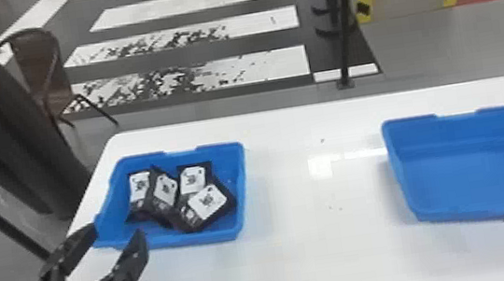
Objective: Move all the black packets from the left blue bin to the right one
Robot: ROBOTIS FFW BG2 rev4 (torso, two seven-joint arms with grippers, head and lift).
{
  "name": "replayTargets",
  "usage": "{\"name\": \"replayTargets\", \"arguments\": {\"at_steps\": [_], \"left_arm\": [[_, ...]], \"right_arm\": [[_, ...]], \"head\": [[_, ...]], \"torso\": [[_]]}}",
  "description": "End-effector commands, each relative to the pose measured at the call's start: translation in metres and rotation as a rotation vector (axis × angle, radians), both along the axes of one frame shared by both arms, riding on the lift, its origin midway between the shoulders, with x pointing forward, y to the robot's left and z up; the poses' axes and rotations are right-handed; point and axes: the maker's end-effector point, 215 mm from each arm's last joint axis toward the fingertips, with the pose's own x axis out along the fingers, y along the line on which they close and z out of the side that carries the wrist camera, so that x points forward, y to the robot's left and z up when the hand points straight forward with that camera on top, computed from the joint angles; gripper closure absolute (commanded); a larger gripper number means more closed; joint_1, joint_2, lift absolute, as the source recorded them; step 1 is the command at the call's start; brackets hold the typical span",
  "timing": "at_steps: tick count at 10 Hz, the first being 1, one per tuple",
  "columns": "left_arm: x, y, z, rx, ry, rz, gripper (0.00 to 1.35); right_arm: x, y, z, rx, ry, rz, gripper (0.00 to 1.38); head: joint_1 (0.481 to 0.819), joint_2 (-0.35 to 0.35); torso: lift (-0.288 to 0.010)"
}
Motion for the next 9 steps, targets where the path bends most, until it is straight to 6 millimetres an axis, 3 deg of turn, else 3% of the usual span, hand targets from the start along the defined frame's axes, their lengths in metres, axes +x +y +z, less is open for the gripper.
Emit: {"name": "replayTargets", "arguments": {"at_steps": [1,7,9], "left_arm": [[-0.001,0.001,-0.002,-0.004,0.005,0.004,0.47],[0.0,0.0,-0.003,-0.006,0.01,0.003,0.47],[-0.001,0.003,-0.013,-0.008,0.047,0.013,0.47]], "right_arm": [[0.0,0.0,-0.002,0.003,0.005,0.0,0.15],[-0.001,0.001,-0.005,0.016,0.014,0.001,0.15],[-0.001,0.001,-0.005,0.02,0.016,0.001,0.15]], "head": [[0.695,0.151],[0.695,0.153],[0.695,0.153]], "torso": [[-0.14],[-0.14],[-0.14]]}}
